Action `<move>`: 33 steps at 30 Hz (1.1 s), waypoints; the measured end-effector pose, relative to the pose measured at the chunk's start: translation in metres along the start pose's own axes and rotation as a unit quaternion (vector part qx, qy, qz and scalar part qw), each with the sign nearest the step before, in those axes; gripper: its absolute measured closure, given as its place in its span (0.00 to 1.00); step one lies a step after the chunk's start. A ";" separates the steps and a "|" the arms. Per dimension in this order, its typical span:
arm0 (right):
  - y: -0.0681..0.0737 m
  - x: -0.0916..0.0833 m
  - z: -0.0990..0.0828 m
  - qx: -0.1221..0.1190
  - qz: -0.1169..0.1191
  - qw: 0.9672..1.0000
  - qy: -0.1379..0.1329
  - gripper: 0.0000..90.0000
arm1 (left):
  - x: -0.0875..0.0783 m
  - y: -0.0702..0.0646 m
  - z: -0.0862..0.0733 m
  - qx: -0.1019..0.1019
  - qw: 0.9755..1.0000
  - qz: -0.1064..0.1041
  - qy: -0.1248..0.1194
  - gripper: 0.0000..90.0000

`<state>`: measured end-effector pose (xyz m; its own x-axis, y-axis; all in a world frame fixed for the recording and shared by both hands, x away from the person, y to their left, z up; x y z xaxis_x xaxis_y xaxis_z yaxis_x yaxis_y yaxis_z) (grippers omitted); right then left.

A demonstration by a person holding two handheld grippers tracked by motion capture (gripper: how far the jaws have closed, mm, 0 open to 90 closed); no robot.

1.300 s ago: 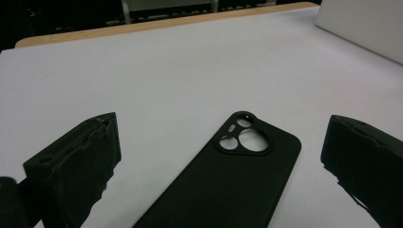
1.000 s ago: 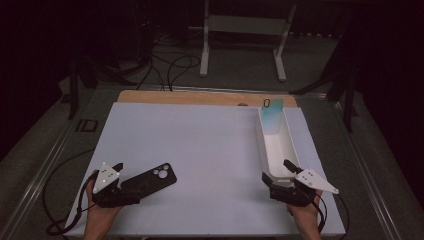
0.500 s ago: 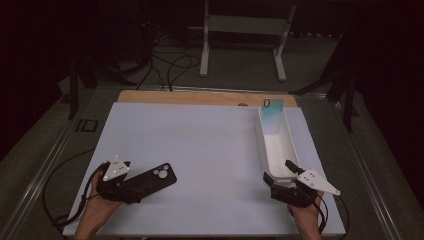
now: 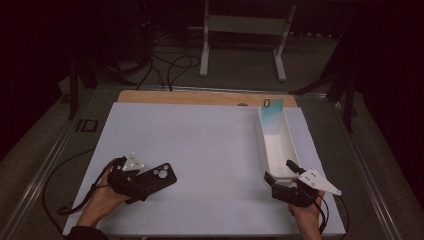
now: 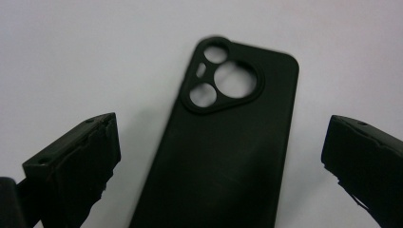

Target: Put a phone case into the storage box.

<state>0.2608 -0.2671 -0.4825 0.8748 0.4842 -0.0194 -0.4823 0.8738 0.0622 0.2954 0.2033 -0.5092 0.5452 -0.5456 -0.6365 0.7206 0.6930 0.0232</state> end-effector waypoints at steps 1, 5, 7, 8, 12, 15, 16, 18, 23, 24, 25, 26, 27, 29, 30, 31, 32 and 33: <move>0.000 0.000 0.000 0.000 -0.001 1.000 0.000 0.10 | 0.001 0.000 -0.002 -0.001 1.000 -0.002 0.005 0.00; -0.001 0.000 0.000 0.001 -0.001 1.000 -0.001 0.10 | 0.005 0.003 -0.011 -0.010 1.000 -0.008 0.018 0.00; -0.001 0.000 0.000 0.001 -0.001 1.000 0.000 0.10 | 0.006 0.004 -0.016 -0.013 1.000 -0.005 0.025 0.00; -0.001 0.000 0.000 0.001 -0.001 1.000 0.000 0.10 | 0.007 0.005 -0.018 -0.015 0.999 -0.004 0.029 0.00; -0.001 0.001 0.000 0.001 0.000 1.000 0.003 0.10 | 0.009 0.005 -0.023 -0.018 0.999 -0.010 0.039 0.00; -0.001 0.001 0.000 0.002 0.000 1.000 0.002 0.10 | 0.011 0.004 -0.024 -0.013 0.999 -0.013 0.047 0.00; -0.001 0.001 0.000 0.002 -0.001 1.000 0.003 0.10 | 0.012 0.004 -0.024 -0.013 0.999 -0.013 0.048 0.00; -0.001 0.001 -0.001 0.003 -0.001 1.000 0.004 0.10 | 0.014 0.004 -0.025 -0.013 0.998 -0.011 0.052 0.00; -0.002 0.001 0.000 0.004 -0.004 1.000 0.004 0.10 | 0.017 0.003 -0.026 -0.011 0.998 -0.011 0.062 0.00; -0.002 0.001 0.000 0.004 -0.005 1.000 0.004 0.10 | 0.017 0.003 -0.026 -0.011 0.998 -0.011 0.063 0.00; -0.002 0.001 0.000 0.004 -0.005 1.000 0.004 0.10 | 0.017 0.003 -0.026 -0.011 0.998 -0.011 0.063 0.00; -0.002 0.001 -0.001 0.004 -0.005 1.000 0.004 0.10 | 0.017 0.003 -0.026 -0.013 0.998 -0.010 0.065 0.00; -0.002 0.001 -0.001 0.005 -0.004 1.000 0.006 0.10 | 0.017 0.002 -0.026 -0.013 0.998 -0.009 0.065 0.00; -0.002 0.001 -0.001 0.005 -0.005 1.000 0.006 0.10 | 0.017 0.001 -0.026 -0.013 0.998 -0.009 0.065 0.01; -0.002 0.001 -0.001 0.006 -0.004 1.000 0.006 0.10 | 0.017 0.001 -0.026 -0.013 0.998 -0.010 0.065 0.02; -0.002 0.001 -0.001 0.006 -0.004 1.000 0.006 0.10 | 0.017 0.001 -0.026 -0.013 0.998 -0.010 0.065 0.03; -0.002 0.001 -0.001 0.006 -0.004 1.000 0.006 0.10 | 0.015 0.000 -0.026 -0.014 0.998 -0.011 0.067 0.03; -0.002 0.001 -0.001 0.006 -0.005 1.000 0.005 0.10 | 0.015 0.000 -0.025 -0.013 0.997 -0.011 0.069 0.07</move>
<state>0.2629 -0.2686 -0.4838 0.8790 0.4759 -0.0294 -0.4728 0.8780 0.0749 0.2927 0.2070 -0.5382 0.4638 -0.4924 -0.7365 0.7198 0.6941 -0.0107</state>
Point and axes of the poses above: each handheld gripper's, and its own axes: x roughly forward along the jaws, z roughly out of its top, y roughly to its left, the point moved 3 cm from there along x, roughly forward along the jaws, and after that the axes turned 14 degrees about -y, right-handed, at the moved point
